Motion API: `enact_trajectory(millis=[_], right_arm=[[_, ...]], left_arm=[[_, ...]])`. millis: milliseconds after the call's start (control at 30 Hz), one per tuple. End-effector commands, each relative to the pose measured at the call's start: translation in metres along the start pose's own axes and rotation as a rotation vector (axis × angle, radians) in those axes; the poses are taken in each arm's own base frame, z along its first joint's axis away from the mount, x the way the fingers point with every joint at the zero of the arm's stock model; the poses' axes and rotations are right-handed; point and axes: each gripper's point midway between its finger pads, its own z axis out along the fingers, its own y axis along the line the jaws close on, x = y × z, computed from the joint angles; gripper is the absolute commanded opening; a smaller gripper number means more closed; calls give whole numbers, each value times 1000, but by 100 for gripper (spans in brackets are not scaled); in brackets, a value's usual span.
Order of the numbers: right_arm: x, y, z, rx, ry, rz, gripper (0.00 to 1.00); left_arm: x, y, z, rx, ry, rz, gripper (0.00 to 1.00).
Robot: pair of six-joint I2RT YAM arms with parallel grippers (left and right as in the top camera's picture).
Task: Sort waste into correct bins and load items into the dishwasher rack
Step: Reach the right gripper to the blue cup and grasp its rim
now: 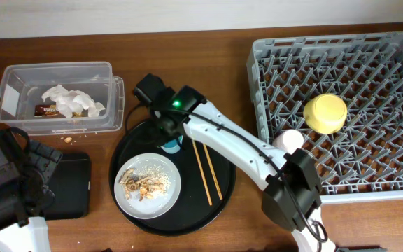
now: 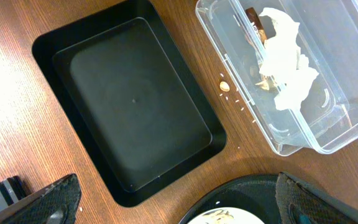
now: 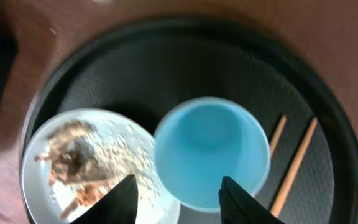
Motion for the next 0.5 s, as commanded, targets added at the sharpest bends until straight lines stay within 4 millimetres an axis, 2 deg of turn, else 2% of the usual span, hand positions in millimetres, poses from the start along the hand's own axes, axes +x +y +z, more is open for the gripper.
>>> enact_trajectory(millis=[0,133,333,467], right_arm=[[-15,18,-6,60,-98,-47,41],[-16,17,9,164,-133,-16,41],[-9,7,41,193,-79,-11,41],[-2,5,54,202,-49,-15,41]], left_arm=[[-2,1,-1,0,-7,-8,99],[-2,1,-1,0,-7,-8,99],[-2,1,-1,1,-7,-8,99],[-2,1,-1,0,-7,-8,99]])
